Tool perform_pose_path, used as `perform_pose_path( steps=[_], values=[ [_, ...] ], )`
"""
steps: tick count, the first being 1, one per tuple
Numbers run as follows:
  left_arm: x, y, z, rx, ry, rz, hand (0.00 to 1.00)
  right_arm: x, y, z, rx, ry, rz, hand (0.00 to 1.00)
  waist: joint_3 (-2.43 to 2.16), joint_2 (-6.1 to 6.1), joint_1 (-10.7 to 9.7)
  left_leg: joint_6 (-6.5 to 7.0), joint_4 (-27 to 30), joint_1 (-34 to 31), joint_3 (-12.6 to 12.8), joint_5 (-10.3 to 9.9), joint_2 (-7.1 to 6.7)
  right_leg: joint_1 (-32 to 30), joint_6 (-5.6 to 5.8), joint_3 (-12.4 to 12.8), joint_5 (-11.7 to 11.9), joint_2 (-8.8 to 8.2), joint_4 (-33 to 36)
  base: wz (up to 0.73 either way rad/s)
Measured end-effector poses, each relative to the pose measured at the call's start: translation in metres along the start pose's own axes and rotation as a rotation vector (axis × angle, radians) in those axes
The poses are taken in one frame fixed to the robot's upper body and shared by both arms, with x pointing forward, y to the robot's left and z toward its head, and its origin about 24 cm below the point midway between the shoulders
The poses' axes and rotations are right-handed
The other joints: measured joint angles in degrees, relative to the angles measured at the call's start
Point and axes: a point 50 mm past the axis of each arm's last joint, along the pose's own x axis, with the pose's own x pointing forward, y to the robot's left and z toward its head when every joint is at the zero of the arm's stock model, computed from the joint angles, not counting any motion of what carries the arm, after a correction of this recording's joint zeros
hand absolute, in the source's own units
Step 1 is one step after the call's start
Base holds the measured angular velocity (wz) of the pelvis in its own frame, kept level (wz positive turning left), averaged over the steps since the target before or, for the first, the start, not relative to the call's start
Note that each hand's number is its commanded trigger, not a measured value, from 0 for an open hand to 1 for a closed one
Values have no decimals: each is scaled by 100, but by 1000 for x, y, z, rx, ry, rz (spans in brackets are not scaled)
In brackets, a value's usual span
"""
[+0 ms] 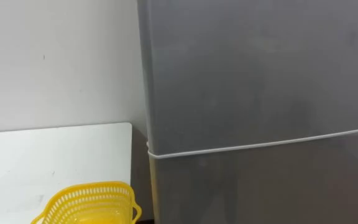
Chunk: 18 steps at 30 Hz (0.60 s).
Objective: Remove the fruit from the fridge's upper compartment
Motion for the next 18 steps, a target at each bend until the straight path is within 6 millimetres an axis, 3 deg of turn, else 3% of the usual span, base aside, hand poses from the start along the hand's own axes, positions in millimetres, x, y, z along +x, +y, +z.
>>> perform_pose_path(
  steps=[10,18],
  values=[
    [0,1,-2,-2,22,11,0,0,-1,-4,9,17,-34,0,3,-14,-15,-2,-20,135,-13,1,-38,153,0,0,0,11,-66,0],
    [0,0,-6,-4,38,7,0,0,0,-4,0,18,-37,0,2,-113,-11,0,-20,115,-32,1,-62,126,12,-7,-6,-8,-63,0]
  ],
)
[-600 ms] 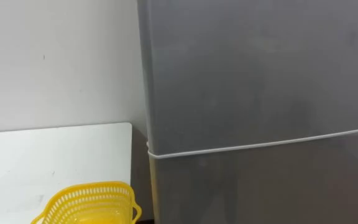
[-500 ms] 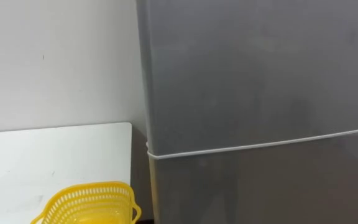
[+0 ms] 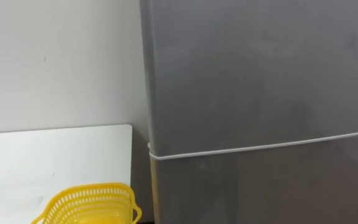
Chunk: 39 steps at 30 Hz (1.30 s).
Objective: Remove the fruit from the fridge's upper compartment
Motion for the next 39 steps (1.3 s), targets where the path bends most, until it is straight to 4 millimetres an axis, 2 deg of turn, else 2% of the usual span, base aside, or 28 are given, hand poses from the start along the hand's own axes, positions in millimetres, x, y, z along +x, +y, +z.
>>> perform_pose_path(
  steps=[8,12,18,22,28,33,35,37,39],
  values=[
    [0,4,10,-79,-34,38,0,0,0,-2,12,11,-16,0,6,-32,-27,2,66,-69,-79,-1,-32,113,27,-236,-24,-27,-25,15],
    [0,9,12,-152,-48,92,0,0,0,-2,10,11,-22,0,7,-30,-23,3,126,-131,-202,-2,-31,118,42,-320,-59,-41,-15,15],
    [-1,24,18,-519,-116,169,0,0,-1,-2,-23,5,-26,0,7,-30,45,8,129,-149,-227,1,-27,107,43,-335,-65,-35,-1,3],
    [-5,37,30,-721,-191,230,0,0,-4,-2,-39,3,-34,0,2,-31,82,8,94,-149,-232,1,-28,89,43,-333,-65,-34,3,0],
    [-16,59,57,-849,-350,329,0,-3,-12,-6,-55,0,-60,0,-29,19,177,11,34,-109,-261,6,-34,79,45,-318,-64,-43,75,1],
    [-42,89,93,-992,-576,437,0,-3,-14,-8,-53,-1,-89,0,-30,4,183,13,39,-103,-268,6,-32,85,47,-318,-61,-47,82,0],
    [-55,99,106,-1020,-680,483,0,-4,-15,-6,-47,-19,-98,0,-27,56,188,17,15,-117,-260,4,-34,79,48,-326,-59,-44,87,-2],
    [-78,112,125,-1068,-813,535,0,-4,-15,-6,-46,-35,-107,0,-16,130,188,24,21,-156,-282,5,-45,75,49,-339,-47,-39,89,2],
    [-96,121,135,-1106,-920,583,0,-5,-17,-7,-41,-39,-114,0,-20,189,189,40,4,-153,-323,15,-102,78,49,-338,-45,-37,88,5]
  ],
)
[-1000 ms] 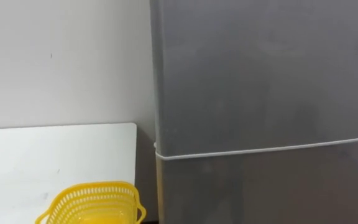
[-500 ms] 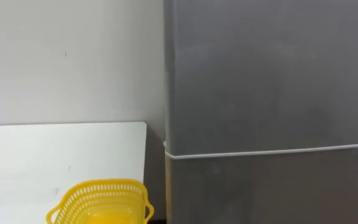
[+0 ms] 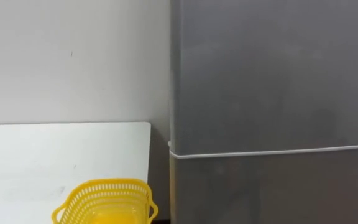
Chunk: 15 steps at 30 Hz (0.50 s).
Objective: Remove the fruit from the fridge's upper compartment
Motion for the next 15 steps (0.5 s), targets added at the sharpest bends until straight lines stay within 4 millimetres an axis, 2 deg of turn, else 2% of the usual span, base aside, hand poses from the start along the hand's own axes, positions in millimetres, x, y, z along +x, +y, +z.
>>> perform_pose_path(
  steps=[3,5,8,11,15],
  values=[
    [-2,-8,31,-90,-132,7,0,0,-1,2,-4,-19,-5,0,-23,82,4,30,-62,10,-18,35,-34,-7,5,8,3,-16,0,0],
    [-4,-9,53,-162,-222,22,0,0,-1,3,-2,-24,-4,0,-30,91,-7,38,-121,47,-17,74,-58,0,9,8,4,-45,2,0],
    [-10,-10,83,-252,-339,28,0,-1,-1,1,15,-24,-8,0,-25,64,-18,51,-119,53,-15,116,-86,5,15,-39,5,-101,-6,5],
    [-13,-7,99,-298,-402,25,0,-1,-2,-1,27,-25,-16,0,-23,67,-15,70,-160,74,-32,139,-112,3,35,-76,12,-102,-7,1],
    [-27,-9,134,-394,-533,-29,0,-3,0,-7,45,-23,-24,0,-3,54,-5,86,-159,67,-39,143,-133,2,63,-3,29,-99,-5,0]
  ],
)
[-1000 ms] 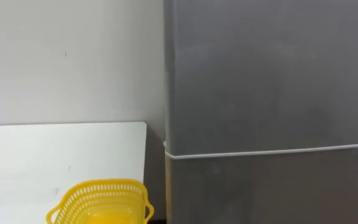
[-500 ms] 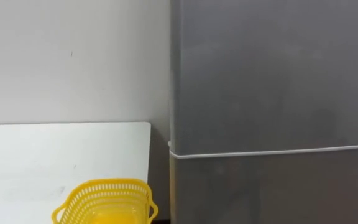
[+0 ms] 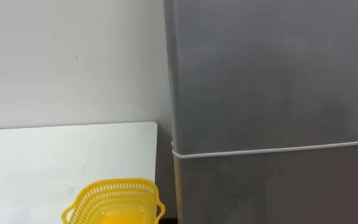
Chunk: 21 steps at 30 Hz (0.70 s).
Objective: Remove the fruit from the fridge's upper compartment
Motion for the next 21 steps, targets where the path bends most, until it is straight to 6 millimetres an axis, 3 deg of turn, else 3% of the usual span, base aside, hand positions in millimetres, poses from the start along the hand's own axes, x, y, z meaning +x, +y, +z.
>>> perform_pose_path(
  steps=[5,9,14,18,21],
  values=[
    [6,-27,38,-128,-148,-141,0,-1,-1,-1,3,-5,-3,0,12,32,-35,45,-7,-34,-23,-9,14,1,28,-36,20,-21,16,3],
    [0,-43,53,-236,-174,-275,0,-1,-1,-1,12,-4,6,0,20,56,-72,62,-15,-32,-25,0,6,-3,51,-41,40,-33,10,0],
    [-9,-67,51,-280,-127,-527,0,0,0,2,5,-11,35,0,22,68,-178,68,-12,-52,1,4,7,-5,53,-37,43,-36,5,2],
    [-25,-96,43,-404,17,-789,0,2,0,7,14,7,57,0,8,85,-290,69,-25,-84,1,5,7,-51,53,41,43,-34,7,-1],
    [-34,-106,41,-439,66,-936,0,3,-2,13,10,-9,67,0,-3,146,-351,70,-24,-119,58,7,15,-135,53,133,44,-32,11,-14]
  ],
)
